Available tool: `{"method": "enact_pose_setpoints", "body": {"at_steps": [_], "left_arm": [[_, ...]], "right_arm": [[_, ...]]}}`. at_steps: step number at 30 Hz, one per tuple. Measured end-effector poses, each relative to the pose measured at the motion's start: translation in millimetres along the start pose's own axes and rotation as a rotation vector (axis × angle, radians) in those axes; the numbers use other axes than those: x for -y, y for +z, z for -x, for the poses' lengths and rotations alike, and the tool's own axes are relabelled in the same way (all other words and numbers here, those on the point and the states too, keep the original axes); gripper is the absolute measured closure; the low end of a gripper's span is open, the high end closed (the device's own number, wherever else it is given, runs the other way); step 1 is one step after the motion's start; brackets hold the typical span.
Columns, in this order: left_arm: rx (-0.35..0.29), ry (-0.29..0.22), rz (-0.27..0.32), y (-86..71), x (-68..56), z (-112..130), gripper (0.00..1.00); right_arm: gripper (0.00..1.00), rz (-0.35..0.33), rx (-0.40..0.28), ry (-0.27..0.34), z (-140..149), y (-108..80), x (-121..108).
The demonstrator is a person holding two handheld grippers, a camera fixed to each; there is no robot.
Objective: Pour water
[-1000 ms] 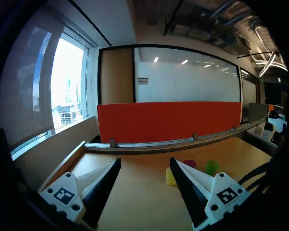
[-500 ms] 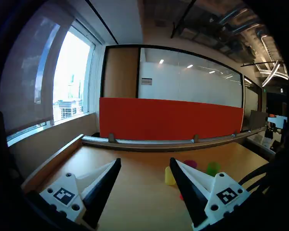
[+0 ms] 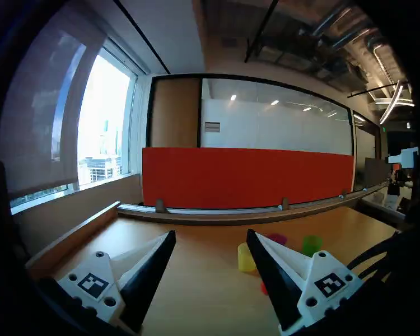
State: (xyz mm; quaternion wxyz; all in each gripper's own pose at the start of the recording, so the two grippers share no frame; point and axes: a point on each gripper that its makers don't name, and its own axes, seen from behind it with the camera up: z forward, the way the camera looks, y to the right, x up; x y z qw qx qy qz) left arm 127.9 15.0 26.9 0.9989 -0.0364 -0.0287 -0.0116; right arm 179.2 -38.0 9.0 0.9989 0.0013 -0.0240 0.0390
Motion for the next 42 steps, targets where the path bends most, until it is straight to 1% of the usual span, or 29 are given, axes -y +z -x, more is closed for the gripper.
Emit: {"method": "enact_pose_setpoints", "body": {"at_steps": [5, 9, 17, 20, 26, 32, 42], "left_arm": [[-0.02, 0.02, -0.017, -4.4, 1.5, 10.5, 0.06], [-0.032, 0.026, -0.021, -8.8, 2.4, 20.4, 0.06], [-0.047, 0.027, -0.023, -17.1, 3.9, 46.3, 0.06], [-0.062, 0.024, -0.036, -20.0, 8.2, 56.3, 0.06], [-0.08, -0.004, -0.04, -23.9, 10.6, 78.0, 0.06], [-0.075, -0.016, -0.04, -25.0, 13.2, 99.9, 0.06], [-0.082, -0.013, -0.041, -25.8, 10.6, 113.7, 0.06]], "right_arm": [[0.05, -0.001, 0.0, 0.003, 5.8, 0.7, 1.6], [0.05, -0.005, -0.018, 0.007, 4.0, 2.1, 4.6], [0.05, -0.013, -0.045, -0.024, 11.7, 6.0, 11.3], [0.05, -0.018, -0.048, -0.025, 19.6, 7.7, 16.5], [0.05, -0.022, -0.046, -0.032, 34.4, 6.6, 22.7], [0.05, -0.02, -0.061, -0.035, 36.3, 4.7, 23.5], [0.05, -0.018, -0.079, -0.044, 36.0, 3.3, 24.4]]}}
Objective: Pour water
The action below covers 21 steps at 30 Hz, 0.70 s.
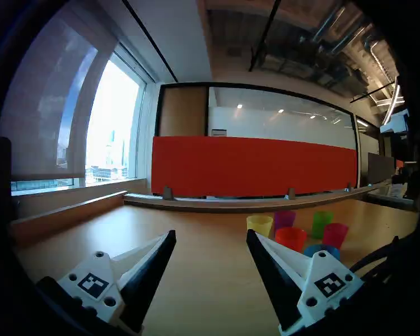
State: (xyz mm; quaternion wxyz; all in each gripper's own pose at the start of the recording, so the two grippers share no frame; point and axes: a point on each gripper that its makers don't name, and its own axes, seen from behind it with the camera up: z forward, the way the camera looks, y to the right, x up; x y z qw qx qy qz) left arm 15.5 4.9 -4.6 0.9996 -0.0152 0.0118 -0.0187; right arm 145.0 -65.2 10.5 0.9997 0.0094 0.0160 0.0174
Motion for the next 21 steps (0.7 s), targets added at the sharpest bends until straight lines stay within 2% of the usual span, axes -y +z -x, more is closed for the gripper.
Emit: {"method": "enact_pose_setpoints", "body": {"at_steps": [8, 14, 21], "left_arm": [[0.009, 0.004, -0.012, -0.1, 5.1, 10.6, 0.06], [0.019, 0.033, -0.005, 0.4, 2.1, 13.3, 0.06], [0.023, 0.036, -0.004, 0.9, 1.8, 13.7, 0.06]], "right_arm": [[0.05, 0.002, -0.005, -0.002, -1.5, -2.4, -3.6], [0.05, 0.006, -0.003, -0.001, -0.5, -4.4, -7.5], [0.05, 0.004, -0.001, 0.0, 2.4, -5.9, -8.1]]}}
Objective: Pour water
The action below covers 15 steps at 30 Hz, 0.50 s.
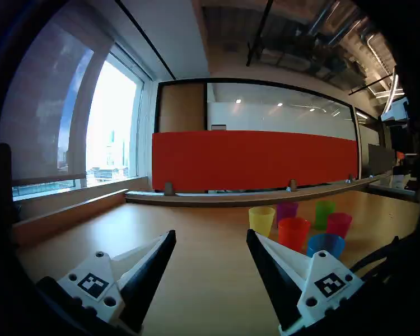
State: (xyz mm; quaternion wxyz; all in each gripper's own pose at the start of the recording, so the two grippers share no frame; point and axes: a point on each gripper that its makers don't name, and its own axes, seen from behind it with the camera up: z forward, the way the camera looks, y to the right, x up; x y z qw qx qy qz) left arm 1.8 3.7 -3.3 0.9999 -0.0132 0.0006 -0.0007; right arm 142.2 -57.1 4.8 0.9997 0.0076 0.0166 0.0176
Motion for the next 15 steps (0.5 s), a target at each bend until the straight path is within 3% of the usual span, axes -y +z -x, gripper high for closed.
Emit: {"method": "enact_pose_setpoints", "body": {"at_steps": [15], "left_arm": [[0.001, 0.002, 0.0, 0.5, -0.6, 0.3, 0.06]], "right_arm": [[0.05, 0.008, -0.067, -0.008, -23.2, 0.4, -12.8]]}}
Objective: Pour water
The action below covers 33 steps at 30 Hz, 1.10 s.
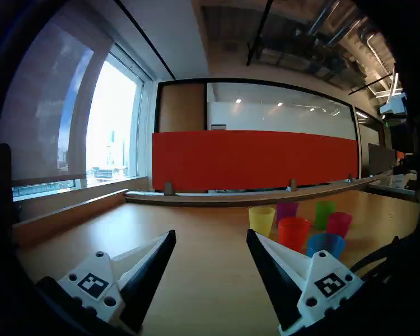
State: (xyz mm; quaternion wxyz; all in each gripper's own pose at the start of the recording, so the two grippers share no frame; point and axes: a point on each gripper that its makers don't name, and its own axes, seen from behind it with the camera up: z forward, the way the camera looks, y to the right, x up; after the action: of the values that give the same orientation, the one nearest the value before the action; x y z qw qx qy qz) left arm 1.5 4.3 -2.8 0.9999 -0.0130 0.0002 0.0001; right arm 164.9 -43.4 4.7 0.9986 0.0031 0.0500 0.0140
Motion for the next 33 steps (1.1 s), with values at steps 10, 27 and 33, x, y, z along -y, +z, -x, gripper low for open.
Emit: {"method": "enact_pose_setpoints", "body": {"at_steps": [10, 27, 33], "left_arm": [[0.0, 0.0, 0.0, -0.4, -0.1, 0.1, 0.06], [0.0, 0.0, 0.0, -0.2, 0.6, 0.3, 0.06], [0.0, 0.0, 0.0, -0.8, -0.4, 0.4, 0.06]], "right_arm": [[0.05, 0.031, -0.074, -0.029, -22.6, -3.1, -25.7], [0.02, -0.005, -0.041, 0.079, 59.9, -9.0, -45.0], [0.01, -0.012, -0.041, 0.092, 92.6, -12.1, -46.4]]}}
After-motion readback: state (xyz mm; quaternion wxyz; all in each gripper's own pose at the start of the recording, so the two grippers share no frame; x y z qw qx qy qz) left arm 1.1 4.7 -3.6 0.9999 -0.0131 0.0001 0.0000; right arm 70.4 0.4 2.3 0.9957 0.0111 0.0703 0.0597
